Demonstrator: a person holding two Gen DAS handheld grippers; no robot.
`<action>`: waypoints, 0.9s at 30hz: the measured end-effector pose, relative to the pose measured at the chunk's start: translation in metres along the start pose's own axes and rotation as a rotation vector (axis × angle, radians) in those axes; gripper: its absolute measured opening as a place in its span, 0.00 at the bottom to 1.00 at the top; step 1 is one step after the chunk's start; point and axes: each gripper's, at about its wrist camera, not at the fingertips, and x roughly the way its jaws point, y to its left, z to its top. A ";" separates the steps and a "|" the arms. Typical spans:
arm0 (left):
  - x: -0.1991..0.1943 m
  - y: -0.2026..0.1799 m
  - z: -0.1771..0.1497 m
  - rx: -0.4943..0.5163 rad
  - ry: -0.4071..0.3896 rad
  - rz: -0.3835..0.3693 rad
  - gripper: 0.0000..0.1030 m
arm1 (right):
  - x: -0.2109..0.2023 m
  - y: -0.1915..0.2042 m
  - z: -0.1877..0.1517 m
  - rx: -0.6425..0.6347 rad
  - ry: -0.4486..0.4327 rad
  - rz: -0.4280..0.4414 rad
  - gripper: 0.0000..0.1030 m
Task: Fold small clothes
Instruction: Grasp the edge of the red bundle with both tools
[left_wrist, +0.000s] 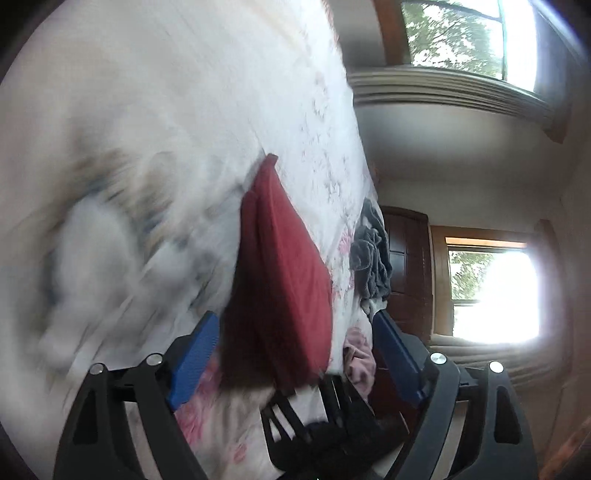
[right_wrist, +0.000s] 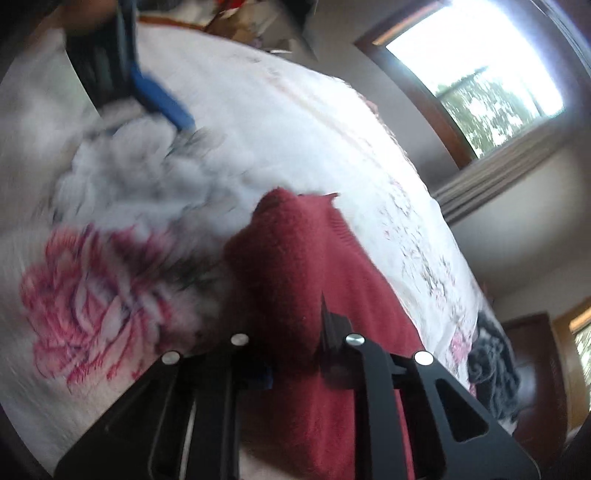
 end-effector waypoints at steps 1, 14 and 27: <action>0.014 0.002 0.011 -0.027 0.022 0.002 0.83 | 0.001 -0.006 0.003 0.012 0.003 0.004 0.15; 0.145 -0.004 0.077 0.024 0.194 0.253 0.77 | -0.007 -0.026 -0.003 0.105 -0.005 0.050 0.15; 0.164 -0.066 0.073 0.165 0.212 0.468 0.15 | -0.020 -0.049 -0.006 0.255 -0.025 0.106 0.15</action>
